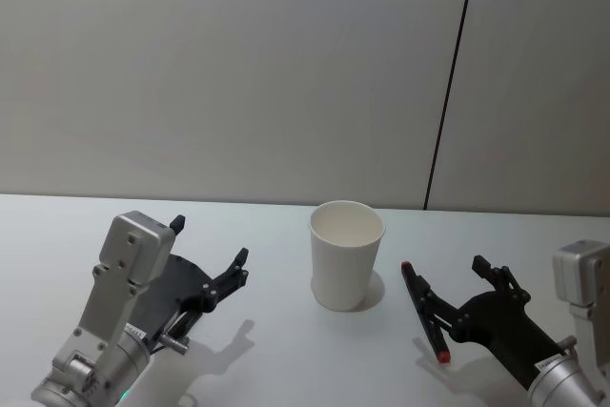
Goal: Place the pen into the pen holder.
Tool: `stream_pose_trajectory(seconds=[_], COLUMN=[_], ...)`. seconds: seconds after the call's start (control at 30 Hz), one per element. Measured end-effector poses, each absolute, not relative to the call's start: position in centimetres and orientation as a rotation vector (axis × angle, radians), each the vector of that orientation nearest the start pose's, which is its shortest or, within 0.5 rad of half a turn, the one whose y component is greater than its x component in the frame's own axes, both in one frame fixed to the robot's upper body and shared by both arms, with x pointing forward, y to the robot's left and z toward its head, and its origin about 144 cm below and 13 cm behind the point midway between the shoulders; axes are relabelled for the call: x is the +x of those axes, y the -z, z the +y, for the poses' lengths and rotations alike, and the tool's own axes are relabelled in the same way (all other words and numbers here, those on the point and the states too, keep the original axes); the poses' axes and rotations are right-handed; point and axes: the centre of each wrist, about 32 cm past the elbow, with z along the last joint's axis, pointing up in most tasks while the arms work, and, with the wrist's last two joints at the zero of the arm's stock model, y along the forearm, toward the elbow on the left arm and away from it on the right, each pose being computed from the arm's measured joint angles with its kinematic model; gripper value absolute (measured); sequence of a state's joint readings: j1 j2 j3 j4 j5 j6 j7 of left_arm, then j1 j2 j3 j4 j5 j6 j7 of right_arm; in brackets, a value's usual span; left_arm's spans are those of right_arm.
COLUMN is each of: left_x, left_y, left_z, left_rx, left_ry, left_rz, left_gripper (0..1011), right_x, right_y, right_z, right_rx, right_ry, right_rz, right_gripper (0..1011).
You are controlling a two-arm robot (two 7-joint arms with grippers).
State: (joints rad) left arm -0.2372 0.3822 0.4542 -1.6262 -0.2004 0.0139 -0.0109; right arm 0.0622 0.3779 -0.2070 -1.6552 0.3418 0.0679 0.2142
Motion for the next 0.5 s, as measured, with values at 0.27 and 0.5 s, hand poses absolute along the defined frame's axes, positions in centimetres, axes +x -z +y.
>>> stream_pose_trajectory(seconds=[0.27, 0.5], left_x=[49.2, 49.2], left_y=[-120.4, -120.4], left_z=[19.8, 19.8], left_rx=[0.061, 0.061], left_ry=[-1.124, -1.124], left_rz=[-0.268, -0.268], left_gripper=[1003, 1003], right_x=[46.3, 45.8], right_y=[-118.4, -118.4], right_z=[-26.5, -26.3], right_rx=[-0.064, -0.109], right_ry=[1.148, 1.176], right_rz=[-0.012, 0.011], right_gripper=[1001, 1001])
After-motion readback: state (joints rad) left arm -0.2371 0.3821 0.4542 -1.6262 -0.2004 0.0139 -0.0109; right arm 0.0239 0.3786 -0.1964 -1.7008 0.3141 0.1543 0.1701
